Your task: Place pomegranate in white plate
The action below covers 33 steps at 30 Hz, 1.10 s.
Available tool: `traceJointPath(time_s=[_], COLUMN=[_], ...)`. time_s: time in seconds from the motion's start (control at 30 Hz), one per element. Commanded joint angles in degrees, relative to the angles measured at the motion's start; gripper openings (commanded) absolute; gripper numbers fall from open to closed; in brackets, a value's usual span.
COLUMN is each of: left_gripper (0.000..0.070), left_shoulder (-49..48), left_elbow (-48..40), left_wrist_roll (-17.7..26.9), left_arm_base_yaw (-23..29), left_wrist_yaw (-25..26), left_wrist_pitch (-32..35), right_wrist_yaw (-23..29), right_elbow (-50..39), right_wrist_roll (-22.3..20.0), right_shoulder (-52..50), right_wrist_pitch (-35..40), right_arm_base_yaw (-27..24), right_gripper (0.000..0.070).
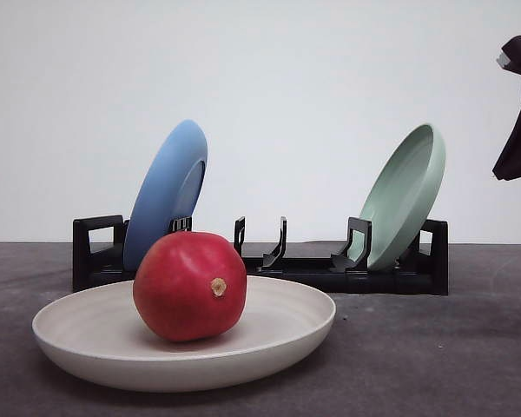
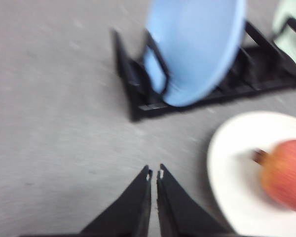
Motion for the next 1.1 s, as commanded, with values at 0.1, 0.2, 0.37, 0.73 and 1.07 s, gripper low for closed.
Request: traceJointPath(time_s=[0.1, 0.2, 0.37, 0.73, 1.07], left_gripper=[0.0000, 0.0000, 0.0000, 0.0000, 0.0000], left_shoulder=[-5.54, -9.79, -17.24, -26.07, -25.98], left_elbow=[-6.07, -10.38, -16.67, -24.97, -25.32], left_wrist_roll=[0.83, -0.10, -1.44, -1.57, -2.03], left_arm_base_yaw=[5.93, 8.66, 11.55, 12.34, 12.31], left_wrist_yaw=[0.15, 0.15, 0.15, 0.13, 0.15], left_wrist_pitch=[6.28, 9.53, 11.87, 14.59, 15.01], right_wrist_yaw=[0.07, 0.07, 0.07, 0.05, 0.07], right_elbow=[-0.07, -0.07, -0.07, -0.07, -0.07], right_wrist_roll=[-0.37, -0.37, -0.37, -0.37, -0.37], right_shoulder=[0.24, 0.24, 0.24, 0.25, 0.26], right_wrist_pitch=[0.37, 0.37, 0.37, 0.36, 3.70], right_arm_base_yaw=[0.24, 0.24, 0.24, 0.24, 0.24], right_gripper=[0.0028, 0.0029, 0.0028, 0.0028, 0.0028])
